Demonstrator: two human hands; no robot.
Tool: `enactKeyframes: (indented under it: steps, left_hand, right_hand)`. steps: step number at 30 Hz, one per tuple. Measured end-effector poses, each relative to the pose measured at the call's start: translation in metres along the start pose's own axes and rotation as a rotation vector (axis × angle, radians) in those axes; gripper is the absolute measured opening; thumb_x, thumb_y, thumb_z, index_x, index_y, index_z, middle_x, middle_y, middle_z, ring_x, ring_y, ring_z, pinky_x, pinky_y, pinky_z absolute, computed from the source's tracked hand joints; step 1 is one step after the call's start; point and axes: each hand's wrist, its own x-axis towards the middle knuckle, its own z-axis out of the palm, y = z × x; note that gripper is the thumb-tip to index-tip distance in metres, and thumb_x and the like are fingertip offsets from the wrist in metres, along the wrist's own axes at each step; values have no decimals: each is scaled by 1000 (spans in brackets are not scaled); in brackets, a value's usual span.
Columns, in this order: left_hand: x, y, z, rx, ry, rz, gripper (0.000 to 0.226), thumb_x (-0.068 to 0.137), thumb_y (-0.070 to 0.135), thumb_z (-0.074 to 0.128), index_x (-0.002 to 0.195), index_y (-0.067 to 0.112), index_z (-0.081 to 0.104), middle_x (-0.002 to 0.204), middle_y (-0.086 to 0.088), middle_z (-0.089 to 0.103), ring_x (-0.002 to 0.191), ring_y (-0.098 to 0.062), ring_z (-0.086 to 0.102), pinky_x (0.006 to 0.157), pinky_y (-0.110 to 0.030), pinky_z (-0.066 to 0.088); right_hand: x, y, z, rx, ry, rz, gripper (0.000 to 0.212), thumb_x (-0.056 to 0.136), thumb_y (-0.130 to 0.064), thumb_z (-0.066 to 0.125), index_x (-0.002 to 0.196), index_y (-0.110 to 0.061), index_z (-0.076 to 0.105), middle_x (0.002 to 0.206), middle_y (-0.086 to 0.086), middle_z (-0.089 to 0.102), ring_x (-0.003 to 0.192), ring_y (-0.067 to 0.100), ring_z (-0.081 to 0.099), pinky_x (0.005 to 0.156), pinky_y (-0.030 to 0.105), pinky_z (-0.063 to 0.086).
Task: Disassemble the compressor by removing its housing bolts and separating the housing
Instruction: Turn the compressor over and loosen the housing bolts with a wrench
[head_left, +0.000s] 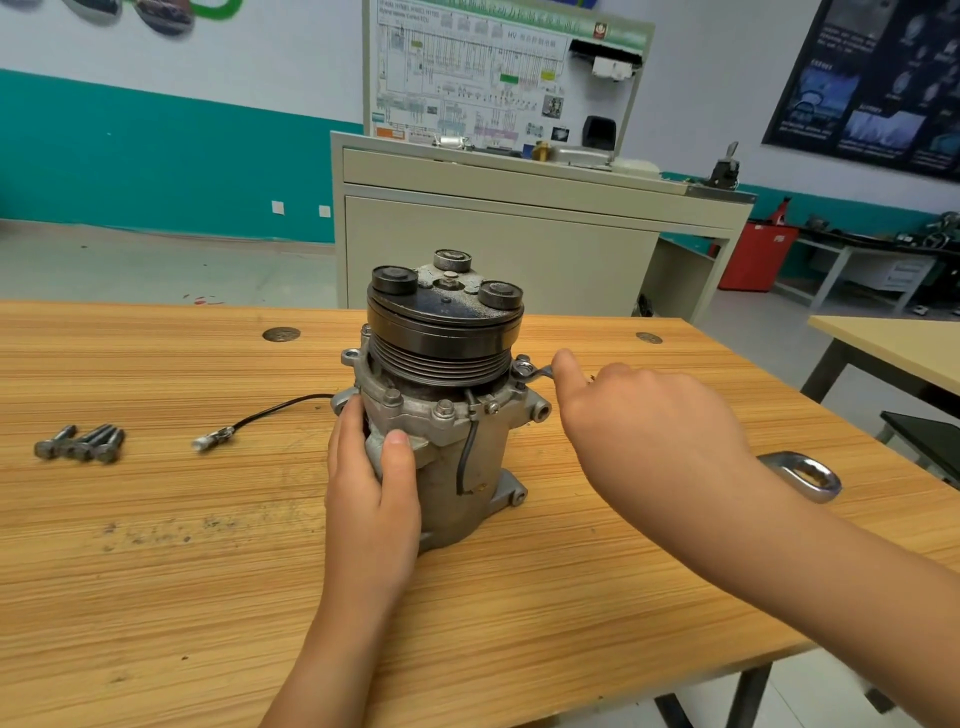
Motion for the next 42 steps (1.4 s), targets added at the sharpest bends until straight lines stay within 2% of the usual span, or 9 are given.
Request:
enactKeyframes:
  steps: [11, 15, 19, 23, 27, 30, 33, 38, 42]
  left_hand:
    - [-1, 2, -2, -6, -4, -22, 52, 82, 47, 33, 134, 43, 27, 123, 39, 32, 106, 34, 27, 81, 7, 23]
    - [-1, 2, 0, 12, 5, -47, 66, 81, 49, 33, 145, 31, 27, 142, 21, 31, 126, 11, 27, 93, -6, 22]
    - [4, 1, -5, 88, -62, 32, 59, 84, 45, 34, 141, 28, 35, 137, 14, 43, 123, 5, 38, 89, -4, 30]
    - [20, -1, -19, 199, -132, 49, 53, 93, 42, 36, 142, 21, 38, 140, 8, 44, 128, -2, 37, 98, -14, 31]
    - [36, 10, -39, 286, -31, -20, 42, 98, 25, 43, 139, 17, 42, 140, 2, 45, 125, -4, 38, 101, -18, 31]
    - [28, 52, -45, 366, 106, 591, 26, 93, 13, 51, 118, 13, 58, 114, -1, 59, 103, -5, 52, 90, -12, 40]
    - [39, 93, -43, 644, -387, 1161, 24, 89, 13, 50, 106, 11, 67, 103, 0, 66, 86, -16, 65, 67, -33, 54]
    - [63, 115, -11, 1532, -915, 1134, 46, 92, 7, 45, 134, 26, 42, 144, 10, 37, 97, -17, 62, 57, -25, 39]
    - [73, 127, 7, 1727, -1017, 1238, 24, 93, 8, 38, 113, 18, 47, 116, 0, 50, 92, -23, 58, 52, -29, 30]
  right_hand:
    - [30, 55, 22, 17, 125, -189, 60, 94, -6, 37, 143, -28, 10, 71, -4, 38, 54, 10, 34, 42, 22, 26]
    - [54, 63, 46, 96, 264, -196, 55, 92, -1, 43, 137, -30, 32, 99, 2, 59, 75, 22, 54, 52, 27, 37]
    - [76, 38, 79, 409, 432, -95, 34, 93, -2, 44, 124, -14, 54, 108, 9, 65, 89, 30, 60, 63, 34, 42]
    - [74, 28, 96, 945, 667, 146, 29, 94, -9, 47, 122, -9, 55, 82, 6, 65, 69, 22, 56, 62, 35, 44]
    - [54, 15, 96, 1410, 523, 315, 24, 96, -19, 44, 116, -22, 57, 59, -9, 45, 49, 5, 41, 44, 23, 34]
    - [41, -4, 96, 1784, 220, 309, 18, 95, -23, 48, 108, -26, 61, 48, -11, 38, 39, 4, 31, 36, 18, 24]
    - [40, -24, 91, 2059, 75, 290, 12, 95, -22, 48, 101, -22, 59, 38, -13, 31, 31, 2, 24, 31, 13, 17]
    - [43, -37, 95, 2314, 72, 346, 9, 94, -21, 49, 97, -20, 57, 38, -9, 31, 28, 3, 23, 31, 10, 16]
    - [45, -44, 110, 2420, 31, 390, 8, 93, -23, 49, 85, -19, 50, 42, -4, 25, 30, 7, 19, 33, 10, 14]
